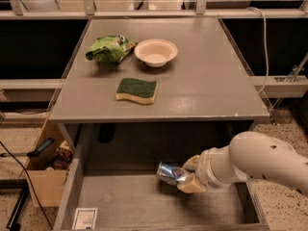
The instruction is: Place redbull can into top drawer
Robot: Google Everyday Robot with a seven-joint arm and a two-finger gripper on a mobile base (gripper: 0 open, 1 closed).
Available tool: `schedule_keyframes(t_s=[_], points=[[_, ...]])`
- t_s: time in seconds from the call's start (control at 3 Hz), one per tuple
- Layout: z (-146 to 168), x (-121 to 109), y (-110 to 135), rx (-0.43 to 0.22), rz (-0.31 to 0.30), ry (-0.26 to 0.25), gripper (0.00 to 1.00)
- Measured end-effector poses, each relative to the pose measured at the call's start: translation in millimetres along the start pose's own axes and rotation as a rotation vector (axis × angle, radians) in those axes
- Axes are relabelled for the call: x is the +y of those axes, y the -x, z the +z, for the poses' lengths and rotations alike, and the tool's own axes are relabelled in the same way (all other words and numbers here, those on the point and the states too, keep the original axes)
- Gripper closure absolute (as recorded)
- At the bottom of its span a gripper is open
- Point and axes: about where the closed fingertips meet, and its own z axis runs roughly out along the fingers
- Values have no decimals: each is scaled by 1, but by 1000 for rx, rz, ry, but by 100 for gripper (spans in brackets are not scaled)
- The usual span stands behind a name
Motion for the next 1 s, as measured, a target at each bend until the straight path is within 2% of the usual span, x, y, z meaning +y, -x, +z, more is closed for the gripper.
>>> schedule_keyframes(t_s=[0.33, 0.67, 1.0], points=[[14, -4, -14, 26, 3, -12, 100], [14, -4, -14, 26, 2, -14, 81], [14, -4, -14, 26, 2, -14, 58]])
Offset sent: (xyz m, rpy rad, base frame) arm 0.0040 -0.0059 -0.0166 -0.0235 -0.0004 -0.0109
